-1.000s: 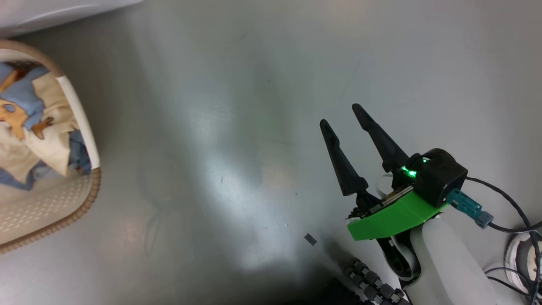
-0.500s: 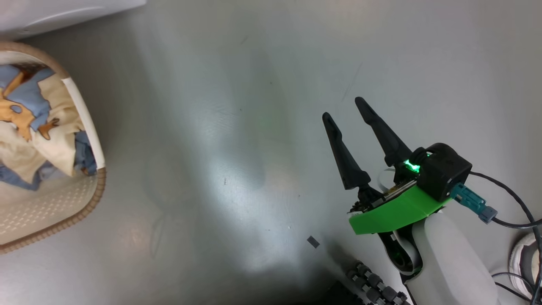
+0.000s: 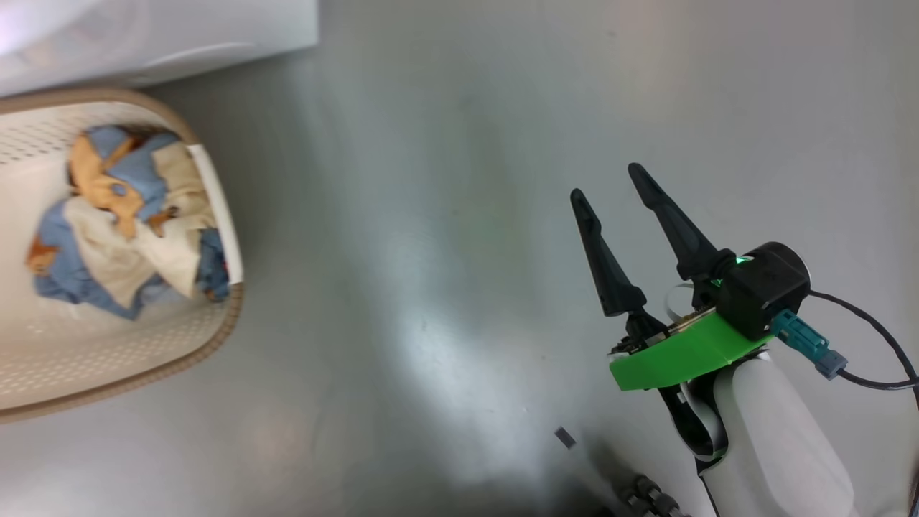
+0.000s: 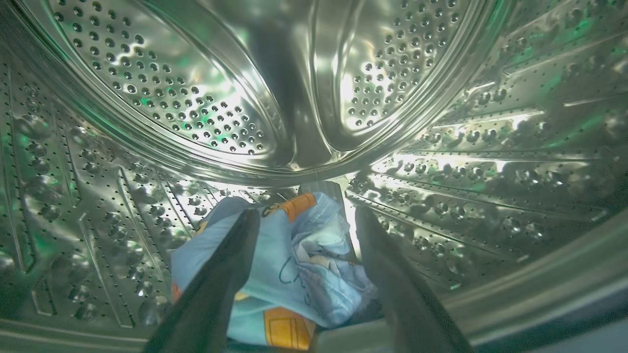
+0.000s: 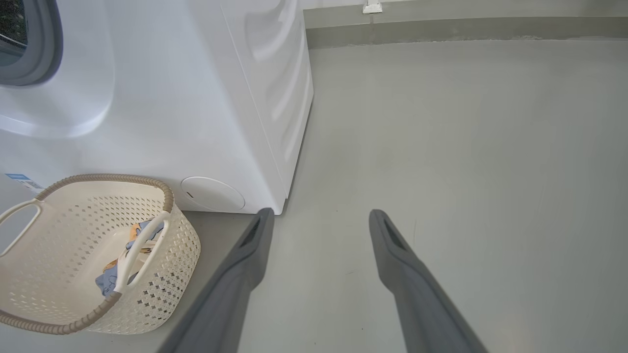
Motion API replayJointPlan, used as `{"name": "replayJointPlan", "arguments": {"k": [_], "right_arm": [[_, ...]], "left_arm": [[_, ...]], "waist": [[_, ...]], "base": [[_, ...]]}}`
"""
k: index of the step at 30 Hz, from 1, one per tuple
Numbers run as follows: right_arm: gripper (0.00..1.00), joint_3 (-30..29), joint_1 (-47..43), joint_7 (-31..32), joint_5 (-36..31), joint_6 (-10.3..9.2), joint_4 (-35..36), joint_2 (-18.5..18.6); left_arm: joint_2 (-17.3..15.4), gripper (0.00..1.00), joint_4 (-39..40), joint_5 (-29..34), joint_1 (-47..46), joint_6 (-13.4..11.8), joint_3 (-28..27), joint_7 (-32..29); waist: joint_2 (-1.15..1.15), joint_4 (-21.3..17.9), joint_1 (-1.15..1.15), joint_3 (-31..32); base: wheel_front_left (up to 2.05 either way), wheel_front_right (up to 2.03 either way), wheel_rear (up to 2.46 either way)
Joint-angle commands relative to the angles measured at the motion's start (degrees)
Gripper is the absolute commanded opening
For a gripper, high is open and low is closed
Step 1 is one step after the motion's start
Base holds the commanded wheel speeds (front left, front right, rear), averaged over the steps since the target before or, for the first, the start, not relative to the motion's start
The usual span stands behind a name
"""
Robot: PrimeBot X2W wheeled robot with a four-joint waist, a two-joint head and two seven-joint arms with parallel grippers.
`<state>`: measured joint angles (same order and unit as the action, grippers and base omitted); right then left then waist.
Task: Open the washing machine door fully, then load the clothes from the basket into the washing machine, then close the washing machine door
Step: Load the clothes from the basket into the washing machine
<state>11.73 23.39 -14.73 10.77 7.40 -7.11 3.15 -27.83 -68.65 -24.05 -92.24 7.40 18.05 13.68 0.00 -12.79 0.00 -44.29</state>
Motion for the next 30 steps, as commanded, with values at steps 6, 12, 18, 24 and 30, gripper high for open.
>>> {"name": "replayJointPlan", "arguments": {"k": [6,12,18,24,30], "right_arm": [[1.00,-0.36,-3.34,-0.27,-2.26,0.09,0.25,-0.06],[1.00,-1.45,-4.75,-0.27,-2.42,0.09,-0.22,1.67],[1.00,-1.05,-6.12,-0.27,-2.20,0.09,-0.90,2.93],[1.00,-1.81,-8.39,-0.27,-1.51,0.09,-0.91,3.61],[1.00,-2.51,-11.88,-0.27,-0.57,0.09,-1.42,4.10]], "left_arm": [[-1.68,1.00,5.47,-5.32,8.02,0.08,3.08,0.88],[-1.08,1.00,10.10,-10.31,15.54,0.08,6.78,1.11],[-1.15,1.00,14.67,-13.83,23.95,0.08,9.37,1.26],[-1.75,1.00,22.88,-14.07,34.90,-0.12,6.73,1.30],[0.14,1.00,34.63,-11.10,49.63,-3.11,1.60,1.30]], "waist": [[0.00,5.58,0.00,6.04],[0.00,9.17,0.00,10.17],[0.00,11.53,0.00,14.90],[0.00,12.82,0.00,20.58],[0.00,13.72,0.00,26.81]], "base": [[0.00,0.00,0.00],[0.00,0.00,0.00],[0.00,0.00,0.00],[0.00,0.00,0.00],[0.00,0.00,0.00]]}}
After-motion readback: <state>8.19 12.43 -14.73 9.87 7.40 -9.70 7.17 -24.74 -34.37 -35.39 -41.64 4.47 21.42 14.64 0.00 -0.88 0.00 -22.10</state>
